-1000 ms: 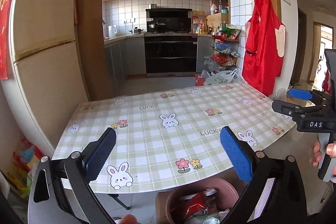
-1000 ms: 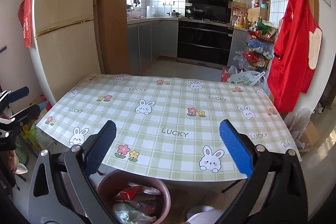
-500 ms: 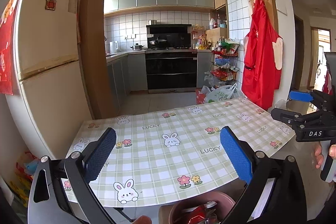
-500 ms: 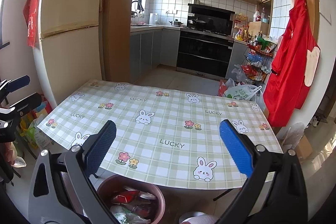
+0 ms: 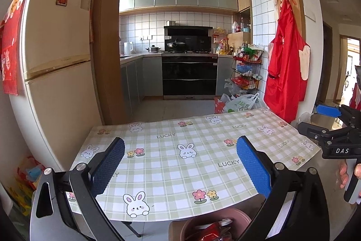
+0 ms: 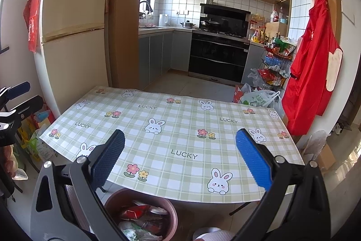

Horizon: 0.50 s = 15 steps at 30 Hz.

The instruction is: Collect trash

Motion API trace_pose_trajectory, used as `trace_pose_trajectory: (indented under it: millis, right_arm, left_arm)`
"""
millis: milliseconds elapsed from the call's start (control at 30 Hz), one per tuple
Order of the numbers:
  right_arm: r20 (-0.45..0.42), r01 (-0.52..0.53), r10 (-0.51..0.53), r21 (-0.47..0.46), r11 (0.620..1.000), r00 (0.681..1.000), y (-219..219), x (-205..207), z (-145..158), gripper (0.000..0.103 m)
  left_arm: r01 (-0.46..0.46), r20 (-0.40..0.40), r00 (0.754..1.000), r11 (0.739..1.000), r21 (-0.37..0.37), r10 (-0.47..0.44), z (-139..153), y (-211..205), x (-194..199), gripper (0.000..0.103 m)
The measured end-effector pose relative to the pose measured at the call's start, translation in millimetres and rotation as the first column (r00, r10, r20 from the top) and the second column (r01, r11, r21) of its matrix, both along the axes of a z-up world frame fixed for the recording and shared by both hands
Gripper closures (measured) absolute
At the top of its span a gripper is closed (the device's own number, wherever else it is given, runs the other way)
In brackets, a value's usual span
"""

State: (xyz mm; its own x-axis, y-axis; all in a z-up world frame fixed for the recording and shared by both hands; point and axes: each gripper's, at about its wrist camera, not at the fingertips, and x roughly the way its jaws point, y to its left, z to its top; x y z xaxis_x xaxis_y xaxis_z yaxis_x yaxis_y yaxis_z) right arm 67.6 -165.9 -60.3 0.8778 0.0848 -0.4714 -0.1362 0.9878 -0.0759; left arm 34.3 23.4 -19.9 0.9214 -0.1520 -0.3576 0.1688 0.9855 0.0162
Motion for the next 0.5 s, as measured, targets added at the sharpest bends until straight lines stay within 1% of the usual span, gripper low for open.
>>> trace_pose_trajectory:
  millis: [500]
  right_arm:
    - [-0.004, 0.005, -0.005, 0.004, 1.000, 1.000, -1.5, 1.0, -1.5, 0.006]
  left_arm:
    - [0.010, -0.001, 1.000, 1.000, 0.023, -0.010, -0.3, -4.0, 1.3, 0.006]
